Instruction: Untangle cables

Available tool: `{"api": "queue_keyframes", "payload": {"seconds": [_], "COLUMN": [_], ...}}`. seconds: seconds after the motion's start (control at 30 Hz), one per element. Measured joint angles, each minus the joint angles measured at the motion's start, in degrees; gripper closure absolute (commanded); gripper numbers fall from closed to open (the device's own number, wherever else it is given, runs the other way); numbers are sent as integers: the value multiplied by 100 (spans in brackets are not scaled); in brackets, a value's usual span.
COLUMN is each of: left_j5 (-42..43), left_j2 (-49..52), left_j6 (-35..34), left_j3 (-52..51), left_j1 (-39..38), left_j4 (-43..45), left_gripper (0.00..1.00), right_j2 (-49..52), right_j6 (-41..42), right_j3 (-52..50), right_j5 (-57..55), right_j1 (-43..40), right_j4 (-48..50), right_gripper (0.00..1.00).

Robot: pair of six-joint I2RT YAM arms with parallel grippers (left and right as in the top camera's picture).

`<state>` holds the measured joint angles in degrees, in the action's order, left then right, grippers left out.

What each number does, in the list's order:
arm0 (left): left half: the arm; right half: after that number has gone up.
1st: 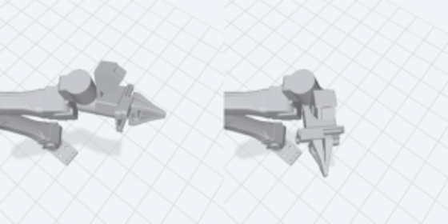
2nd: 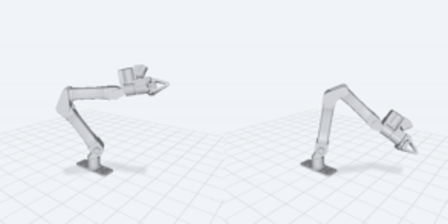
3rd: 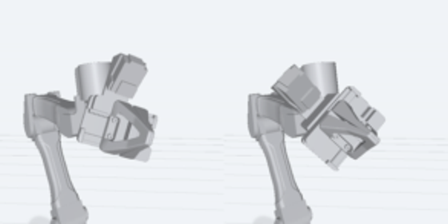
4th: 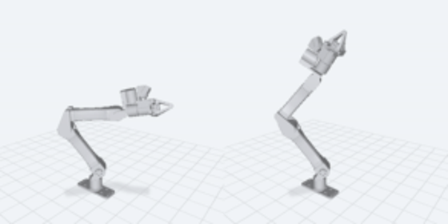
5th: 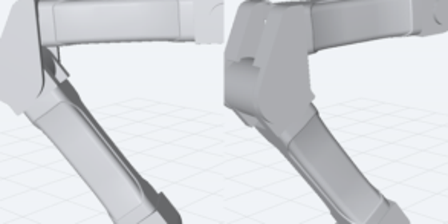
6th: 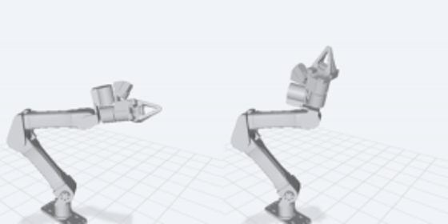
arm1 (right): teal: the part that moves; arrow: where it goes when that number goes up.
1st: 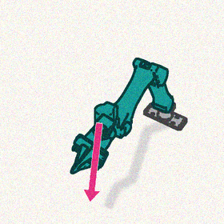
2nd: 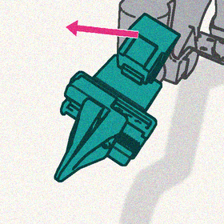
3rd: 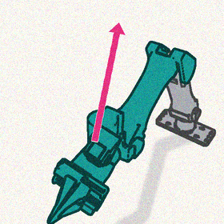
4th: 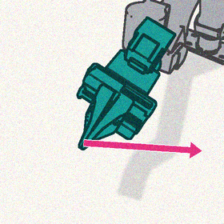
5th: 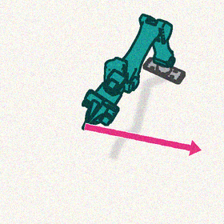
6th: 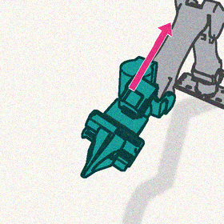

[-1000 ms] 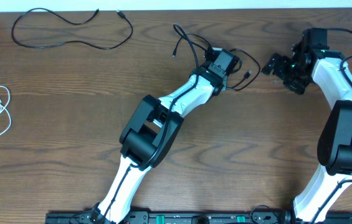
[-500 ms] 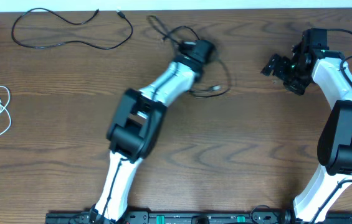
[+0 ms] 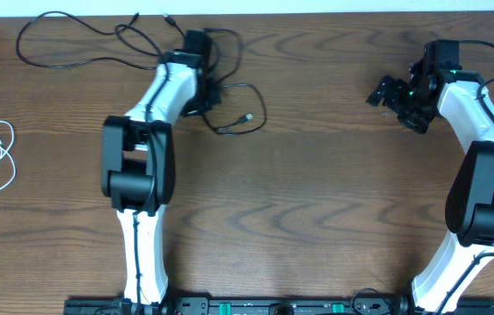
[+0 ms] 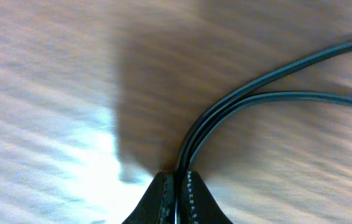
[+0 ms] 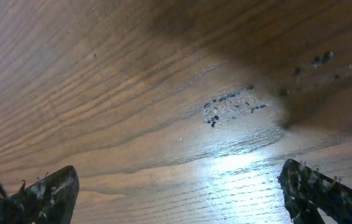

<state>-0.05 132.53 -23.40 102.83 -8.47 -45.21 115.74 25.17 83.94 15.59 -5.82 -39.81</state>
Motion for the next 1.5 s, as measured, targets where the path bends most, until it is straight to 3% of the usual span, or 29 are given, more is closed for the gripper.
{"api": "queue_keyframes", "payload": {"seconds": [0.27,0.47,0.53,0.7,0.73,0.8,0.97,1.2,1.4,1.5], "left_j5": [28,-61,-341,-2031,-2435,-3025,-4118,-4363,-4236,-3379], "left_j2": [-26,-66,-85,-68,-42,31,76,83,83,70], "left_j6": [136,828,1099,1438,1445,1451,1438,1270,1226,1182], "left_j3": [2,-31,-59,-243,-297,-328,-295,20,686,793], "left_j1": [826,1429,1537,1775,1845,1987,2376,2581,2570,2573], "left_j4": [-522,-625,-621,-623,-616,-586,-254,-120,-291,-289], "left_gripper": [93,93,92,92,83,23,19,19,18,19], "right_j2": [0,0,0,0,0,0,0,0,0,0], "right_j6": [0,0,0,0,0,0,0,0,0,2], "right_j3": [0,0,0,0,0,0,0,0,0,0], "right_j5": [2,2,2,2,2,2,2,2,2,2], "right_j1": [2,2,0,2,2,0,2,0,2,2], "right_j4": [22,195,243,251,236,227,240,223,192,203], "right_gripper": [1,1,1,1,1,1,1,1,1,1]}}
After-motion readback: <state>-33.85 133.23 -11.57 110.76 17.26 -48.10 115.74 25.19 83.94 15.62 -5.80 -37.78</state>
